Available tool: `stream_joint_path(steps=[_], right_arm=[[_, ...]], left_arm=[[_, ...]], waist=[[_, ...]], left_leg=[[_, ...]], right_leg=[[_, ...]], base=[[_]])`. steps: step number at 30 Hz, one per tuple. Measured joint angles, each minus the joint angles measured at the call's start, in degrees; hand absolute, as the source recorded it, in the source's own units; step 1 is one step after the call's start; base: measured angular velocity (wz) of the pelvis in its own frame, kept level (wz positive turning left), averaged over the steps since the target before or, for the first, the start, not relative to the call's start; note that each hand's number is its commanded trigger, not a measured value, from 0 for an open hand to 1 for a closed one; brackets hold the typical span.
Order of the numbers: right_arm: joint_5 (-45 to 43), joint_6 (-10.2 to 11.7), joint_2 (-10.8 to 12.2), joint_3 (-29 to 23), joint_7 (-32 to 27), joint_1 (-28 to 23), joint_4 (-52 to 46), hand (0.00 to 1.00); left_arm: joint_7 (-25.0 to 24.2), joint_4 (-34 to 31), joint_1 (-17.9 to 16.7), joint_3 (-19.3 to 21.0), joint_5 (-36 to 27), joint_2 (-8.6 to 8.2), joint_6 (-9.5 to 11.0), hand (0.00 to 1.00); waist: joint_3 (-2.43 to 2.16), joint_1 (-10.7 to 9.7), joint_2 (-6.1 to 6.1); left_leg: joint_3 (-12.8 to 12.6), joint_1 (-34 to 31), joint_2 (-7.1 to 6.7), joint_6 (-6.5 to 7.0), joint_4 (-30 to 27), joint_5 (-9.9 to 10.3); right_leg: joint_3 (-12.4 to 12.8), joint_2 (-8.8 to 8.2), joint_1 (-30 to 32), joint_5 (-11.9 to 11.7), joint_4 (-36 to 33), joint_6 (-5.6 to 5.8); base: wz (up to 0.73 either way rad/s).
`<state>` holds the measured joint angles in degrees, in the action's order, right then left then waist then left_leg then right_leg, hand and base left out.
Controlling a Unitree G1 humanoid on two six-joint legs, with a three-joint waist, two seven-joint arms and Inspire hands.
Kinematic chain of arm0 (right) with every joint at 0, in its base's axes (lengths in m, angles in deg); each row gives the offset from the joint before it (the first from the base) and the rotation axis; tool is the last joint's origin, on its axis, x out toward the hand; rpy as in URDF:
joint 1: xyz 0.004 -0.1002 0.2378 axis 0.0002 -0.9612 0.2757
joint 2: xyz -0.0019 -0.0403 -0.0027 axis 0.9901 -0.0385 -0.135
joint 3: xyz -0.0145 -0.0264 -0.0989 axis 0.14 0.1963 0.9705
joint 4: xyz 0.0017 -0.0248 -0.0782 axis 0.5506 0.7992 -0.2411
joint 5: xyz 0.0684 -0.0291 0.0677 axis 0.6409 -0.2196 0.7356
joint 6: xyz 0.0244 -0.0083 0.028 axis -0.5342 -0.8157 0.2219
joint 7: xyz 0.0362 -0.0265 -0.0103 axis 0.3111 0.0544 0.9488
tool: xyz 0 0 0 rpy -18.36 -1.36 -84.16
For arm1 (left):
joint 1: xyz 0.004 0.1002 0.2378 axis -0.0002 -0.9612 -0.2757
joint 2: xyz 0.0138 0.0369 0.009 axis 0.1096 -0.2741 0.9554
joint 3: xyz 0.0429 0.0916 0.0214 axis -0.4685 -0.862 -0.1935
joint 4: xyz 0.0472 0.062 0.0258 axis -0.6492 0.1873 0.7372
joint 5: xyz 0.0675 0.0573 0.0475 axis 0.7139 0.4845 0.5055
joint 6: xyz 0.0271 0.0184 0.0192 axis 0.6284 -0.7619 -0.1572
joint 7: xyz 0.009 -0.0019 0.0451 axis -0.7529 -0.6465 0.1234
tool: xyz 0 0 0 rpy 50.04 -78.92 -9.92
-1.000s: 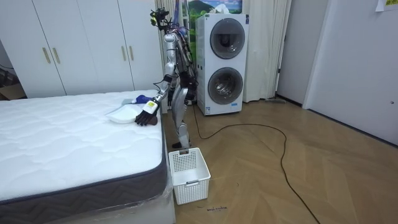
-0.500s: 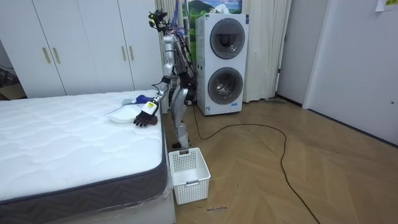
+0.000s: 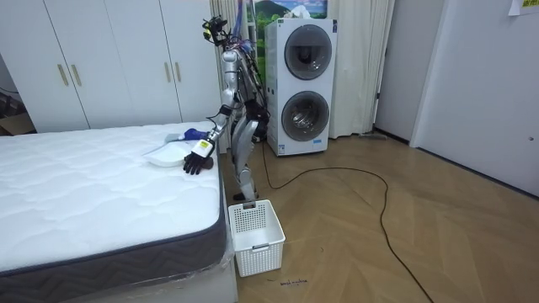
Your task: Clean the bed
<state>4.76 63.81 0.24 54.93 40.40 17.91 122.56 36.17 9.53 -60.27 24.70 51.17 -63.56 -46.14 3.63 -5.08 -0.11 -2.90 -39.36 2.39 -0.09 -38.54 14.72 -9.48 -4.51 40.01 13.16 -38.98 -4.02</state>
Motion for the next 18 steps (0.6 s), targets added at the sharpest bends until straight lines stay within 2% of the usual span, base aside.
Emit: stream_joint_path(steps=[3, 7, 12, 18], right_arm=[[0.0, -0.4, -0.1, 0.0, 0.0, 0.0, -0.1, 0.00], [-0.1, -1.1, -0.4, 0.0, 0.2, -0.1, -1.6, 0.00], [-0.2, -2.4, -0.4, 0.1, 0.7, -0.4, -2.0, 0.00], [-0.3, -2.4, -0.5, 0.1, 0.7, -0.4, -2.2, 0.00]], left_arm=[[-1.4, 0.1, 0.5, -1.1, -0.1, 1.18, -0.3, 1.00], [-2.2, 0.5, 1.6, -1.1, -0.1, 2.37, -2.0, 1.00], [-3.8, 1.1, 3.0, -0.7, -1.1, 2.53, -4.2, 1.00], [-4.8, 1.0, 3.1, -0.6, -1.5, 2.05, -4.6, 1.00]], waist=[[0.03, -0.1, 0.04], [0.06, -1.0, 0.09], [0.05, -1.1, 0.08], [0.01, -1.0, 0.01]], left_leg=[[-0.1, 0.0, -0.42, 0.16, -0.5, 0.1], [-0.2, -0.3, -0.98, 0.38, -1.0, 0.2], [-0.7, -0.2, -1.18, 0.83, -1.0, 0.5], [-1.5, 0.0, -1.17, 1.30, -0.7, 0.8]], right_leg=[[-0.1, -0.58, 0.2, 0.4, -1.2, 0.12], [0.1, -1.35, 0.8, 0.9, -2.3, 0.29], [0.2, -1.45, 0.8, 1.1, -2.5, 0.69], [0.2, -1.51, 0.6, 1.4, -2.2, 1.16]], base=[[0.05], [0.04], [0.00], [0.00]])
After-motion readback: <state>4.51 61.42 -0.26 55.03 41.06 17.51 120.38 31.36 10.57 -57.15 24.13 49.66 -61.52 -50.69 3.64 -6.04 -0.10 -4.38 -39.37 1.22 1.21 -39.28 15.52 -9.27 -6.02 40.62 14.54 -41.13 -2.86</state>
